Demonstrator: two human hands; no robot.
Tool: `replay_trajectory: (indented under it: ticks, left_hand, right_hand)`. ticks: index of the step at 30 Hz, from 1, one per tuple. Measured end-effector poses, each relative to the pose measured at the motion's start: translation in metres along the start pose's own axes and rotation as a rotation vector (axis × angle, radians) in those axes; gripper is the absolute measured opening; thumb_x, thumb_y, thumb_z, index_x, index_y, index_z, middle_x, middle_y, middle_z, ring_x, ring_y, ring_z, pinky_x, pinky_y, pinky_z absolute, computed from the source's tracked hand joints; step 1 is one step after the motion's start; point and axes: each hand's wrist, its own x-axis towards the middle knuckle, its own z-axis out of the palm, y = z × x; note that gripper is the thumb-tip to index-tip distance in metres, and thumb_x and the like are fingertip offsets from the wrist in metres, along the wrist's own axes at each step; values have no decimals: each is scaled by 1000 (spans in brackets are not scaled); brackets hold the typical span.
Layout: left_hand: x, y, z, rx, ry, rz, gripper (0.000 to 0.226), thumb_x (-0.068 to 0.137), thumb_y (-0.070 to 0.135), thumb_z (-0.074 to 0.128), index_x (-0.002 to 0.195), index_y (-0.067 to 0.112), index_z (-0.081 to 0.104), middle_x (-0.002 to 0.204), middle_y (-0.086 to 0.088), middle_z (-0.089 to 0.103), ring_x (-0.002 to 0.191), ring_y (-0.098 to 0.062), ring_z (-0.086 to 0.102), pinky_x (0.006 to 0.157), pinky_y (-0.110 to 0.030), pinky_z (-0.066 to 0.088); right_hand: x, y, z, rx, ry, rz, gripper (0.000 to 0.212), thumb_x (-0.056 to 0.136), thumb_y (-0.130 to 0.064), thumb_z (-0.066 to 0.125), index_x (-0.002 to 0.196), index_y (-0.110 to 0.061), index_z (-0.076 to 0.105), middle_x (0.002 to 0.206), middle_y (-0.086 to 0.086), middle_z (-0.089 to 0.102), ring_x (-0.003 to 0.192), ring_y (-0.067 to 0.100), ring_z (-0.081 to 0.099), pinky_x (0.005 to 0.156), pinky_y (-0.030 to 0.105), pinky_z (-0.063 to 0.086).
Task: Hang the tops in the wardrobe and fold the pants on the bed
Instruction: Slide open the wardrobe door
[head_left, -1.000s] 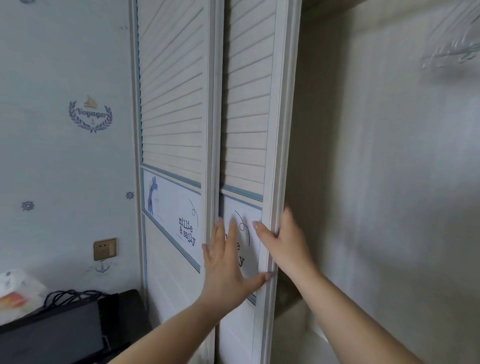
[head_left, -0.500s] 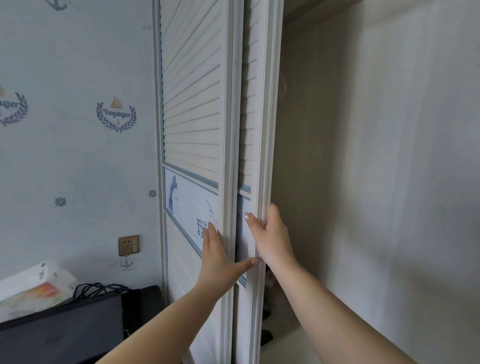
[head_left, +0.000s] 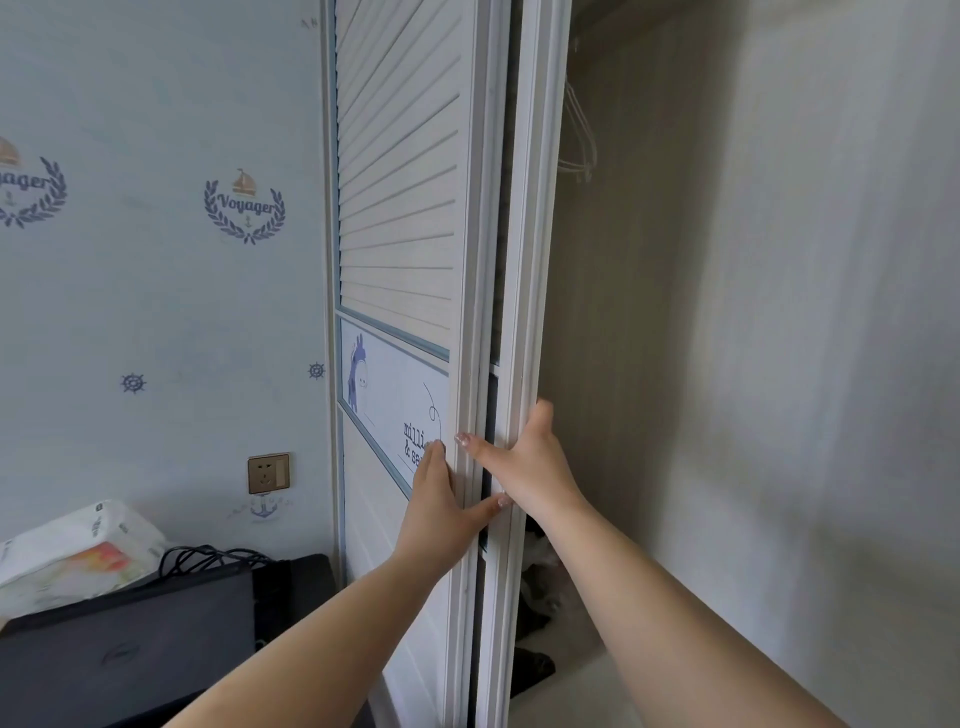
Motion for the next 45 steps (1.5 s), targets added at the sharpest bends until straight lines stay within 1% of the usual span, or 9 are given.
replay_trajectory:
  ticks: [4,8,15,25,29,33,38,40,45]
  left_hand:
    - [4,0,0,20,7,-8,91,80,38,72,149,11,20,154,-5,29,142,-19,24,114,-40,29]
    - [4,-1,2,43,47,-5,87,85,34,68,152,12,15,158,-1,21,146,-14,17,117,-37,25]
    - [5,-3,7,62,94,3,75,90,35,60,151,14,20,156,1,25,144,-12,23,113,-37,32]
    - [3,-7,13,117,135,-10,74,94,41,51,153,19,12,160,5,15,145,-9,16,109,-29,30]
    - [2,-4,11,117,134,-24,74,93,41,51,152,20,12,160,5,16,144,-11,21,109,-34,37]
    - [1,-1,11,67,121,-56,74,93,39,52,152,20,12,160,6,15,145,-11,20,109,-36,35]
    - [-20,-1,-2,-226,108,-169,72,88,33,65,148,19,28,150,2,35,132,-9,38,105,-30,37]
    - [-36,-6,-10,-230,102,-152,64,87,34,67,142,23,39,144,6,42,121,-3,43,98,-25,38]
    - [-81,-13,-37,-189,4,-179,46,87,34,66,129,26,51,128,13,52,116,-3,49,89,-21,38]
  right_hand:
    - [7,-1,7,24,-2,20,71,72,-54,73,114,-29,22,85,-17,34,68,0,42,39,9,31]
    - [15,0,13,47,-9,33,69,70,-54,74,102,-29,18,83,-21,35,69,-6,40,52,16,32]
    - [22,2,18,59,-38,49,67,71,-56,71,105,-27,21,87,-18,41,78,2,48,56,18,34]
    - [23,8,24,75,-45,24,62,73,-55,68,101,-35,16,105,-7,47,92,13,51,66,22,38]
    - [22,9,23,70,-47,36,67,71,-57,69,112,-32,22,120,-3,48,101,15,52,72,24,40]
    - [14,11,22,82,-39,69,90,75,-55,70,141,-21,20,141,2,39,123,19,44,88,27,36]
    - [-26,27,28,229,80,89,81,82,-39,70,147,-22,25,149,3,34,137,15,33,111,34,31]
    - [-44,33,28,244,94,61,73,83,-36,70,144,-25,32,147,-1,37,134,7,34,108,28,31]
    - [-85,40,27,178,-23,-13,54,85,-32,68,134,-29,45,138,-11,46,121,-4,40,100,21,32]
